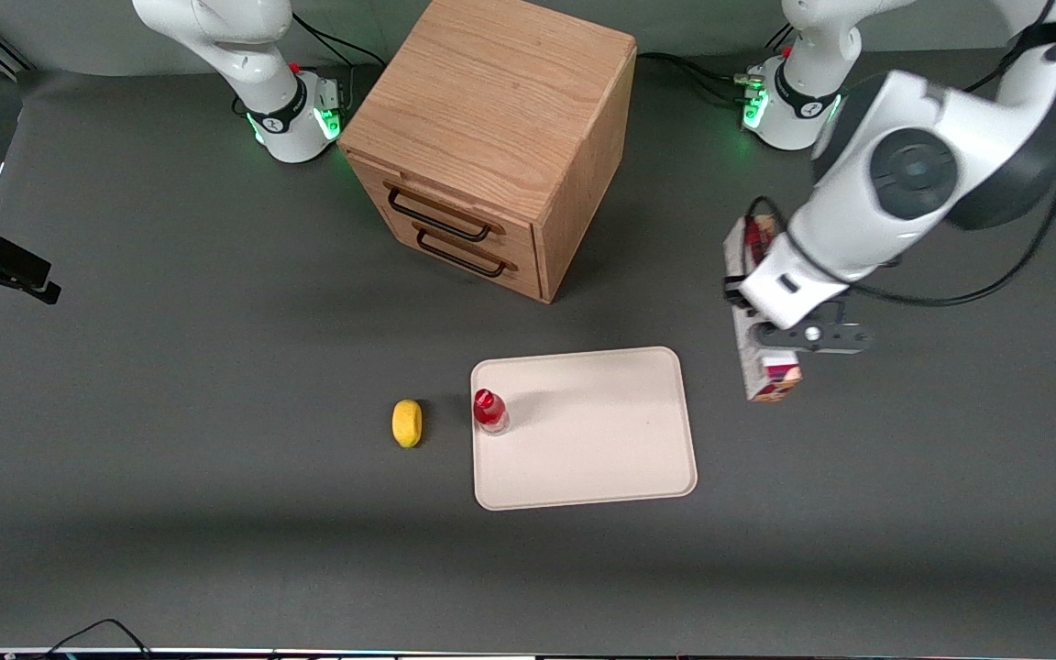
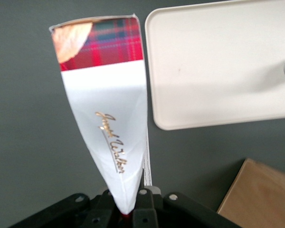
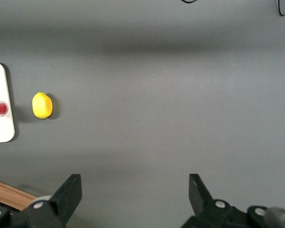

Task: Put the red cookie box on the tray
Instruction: 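Carry the held box over the white tray with the left gripper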

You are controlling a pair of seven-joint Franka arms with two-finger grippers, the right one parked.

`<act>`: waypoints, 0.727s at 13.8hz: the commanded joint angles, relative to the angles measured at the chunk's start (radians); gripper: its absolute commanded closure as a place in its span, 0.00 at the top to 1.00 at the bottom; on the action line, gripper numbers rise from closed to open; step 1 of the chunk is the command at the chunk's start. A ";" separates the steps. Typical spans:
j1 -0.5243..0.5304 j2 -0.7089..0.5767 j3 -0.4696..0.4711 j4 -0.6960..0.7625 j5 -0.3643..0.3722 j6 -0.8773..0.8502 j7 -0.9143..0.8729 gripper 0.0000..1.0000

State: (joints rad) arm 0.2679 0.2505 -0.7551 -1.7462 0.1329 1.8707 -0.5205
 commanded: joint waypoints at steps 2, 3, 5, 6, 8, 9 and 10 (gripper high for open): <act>-0.059 0.177 -0.010 0.050 0.128 0.085 -0.205 0.00; -0.062 0.218 -0.010 0.051 0.155 0.117 -0.248 0.00; -0.102 0.315 -0.009 0.066 0.252 0.163 -0.335 0.00; -0.124 0.364 -0.009 0.082 0.316 0.185 -0.393 0.00; -0.151 0.450 -0.009 0.125 0.397 0.199 -0.434 0.00; -0.171 0.485 -0.007 0.145 0.422 0.199 -0.434 0.00; -0.186 0.515 -0.006 0.166 0.448 0.200 -0.428 0.00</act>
State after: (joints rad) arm 0.1278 0.6980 -0.7628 -1.6685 0.5242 2.0919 -0.9238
